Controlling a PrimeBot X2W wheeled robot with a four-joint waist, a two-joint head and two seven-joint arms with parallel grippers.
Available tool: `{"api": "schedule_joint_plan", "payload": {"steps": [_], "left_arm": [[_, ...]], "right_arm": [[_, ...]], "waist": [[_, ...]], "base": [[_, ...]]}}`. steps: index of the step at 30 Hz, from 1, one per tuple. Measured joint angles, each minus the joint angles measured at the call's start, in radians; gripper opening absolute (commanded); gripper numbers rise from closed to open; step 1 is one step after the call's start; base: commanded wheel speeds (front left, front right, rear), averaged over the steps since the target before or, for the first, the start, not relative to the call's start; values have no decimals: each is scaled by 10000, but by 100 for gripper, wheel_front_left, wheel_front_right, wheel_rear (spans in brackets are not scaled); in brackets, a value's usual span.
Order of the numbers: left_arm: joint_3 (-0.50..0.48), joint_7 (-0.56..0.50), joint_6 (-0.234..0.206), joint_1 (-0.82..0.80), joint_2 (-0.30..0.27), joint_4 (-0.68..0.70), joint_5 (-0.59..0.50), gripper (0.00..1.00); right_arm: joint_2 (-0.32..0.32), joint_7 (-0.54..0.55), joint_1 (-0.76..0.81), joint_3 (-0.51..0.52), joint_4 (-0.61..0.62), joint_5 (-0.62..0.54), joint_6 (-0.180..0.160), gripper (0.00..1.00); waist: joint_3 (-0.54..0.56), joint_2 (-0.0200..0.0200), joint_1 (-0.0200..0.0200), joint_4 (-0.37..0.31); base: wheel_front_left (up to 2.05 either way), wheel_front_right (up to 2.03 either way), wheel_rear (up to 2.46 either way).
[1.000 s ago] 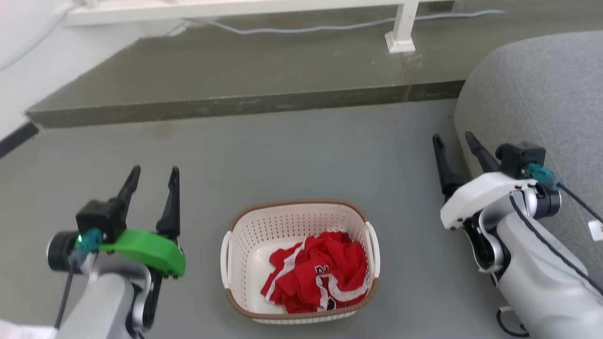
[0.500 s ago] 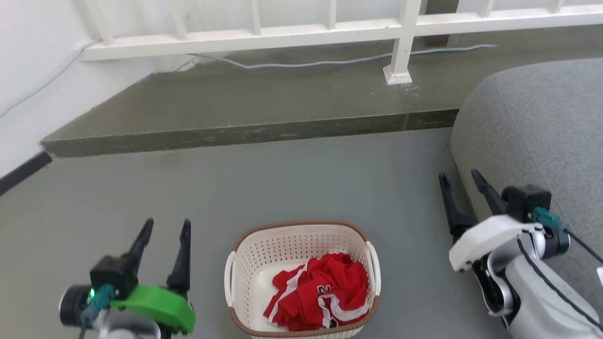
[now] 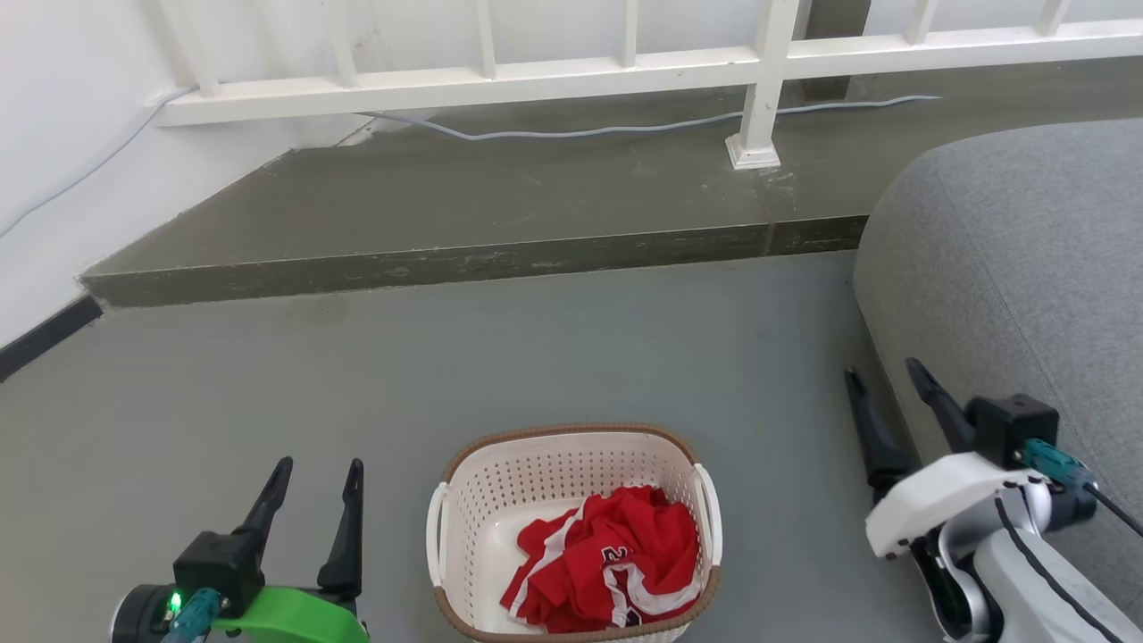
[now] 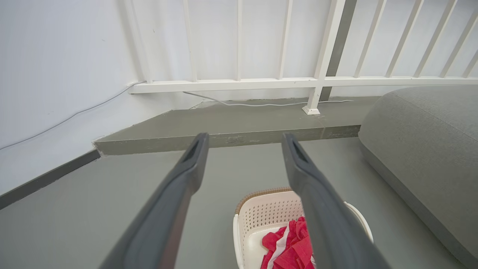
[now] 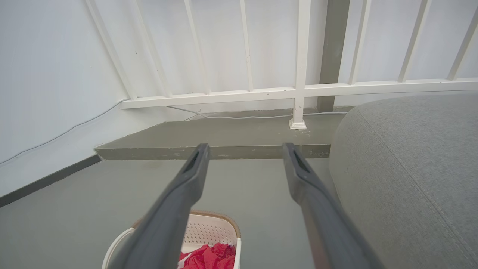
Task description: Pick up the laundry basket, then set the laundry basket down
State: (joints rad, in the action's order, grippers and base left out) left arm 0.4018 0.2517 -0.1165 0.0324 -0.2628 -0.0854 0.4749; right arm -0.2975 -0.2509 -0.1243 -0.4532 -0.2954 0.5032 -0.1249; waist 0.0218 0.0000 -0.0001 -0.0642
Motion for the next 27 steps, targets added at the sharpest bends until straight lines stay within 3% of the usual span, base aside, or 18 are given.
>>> {"api": "schedule_joint_plan", "payload": {"steps": [27], "left_arm": [[-520,-366,-75,680,234,391,-274,100]], "right_arm": [[150,236,1068,1181,1034,-1114,-2,100]], "waist": [[-81,0,0,-14]], "base": [[0,0,0]]}}
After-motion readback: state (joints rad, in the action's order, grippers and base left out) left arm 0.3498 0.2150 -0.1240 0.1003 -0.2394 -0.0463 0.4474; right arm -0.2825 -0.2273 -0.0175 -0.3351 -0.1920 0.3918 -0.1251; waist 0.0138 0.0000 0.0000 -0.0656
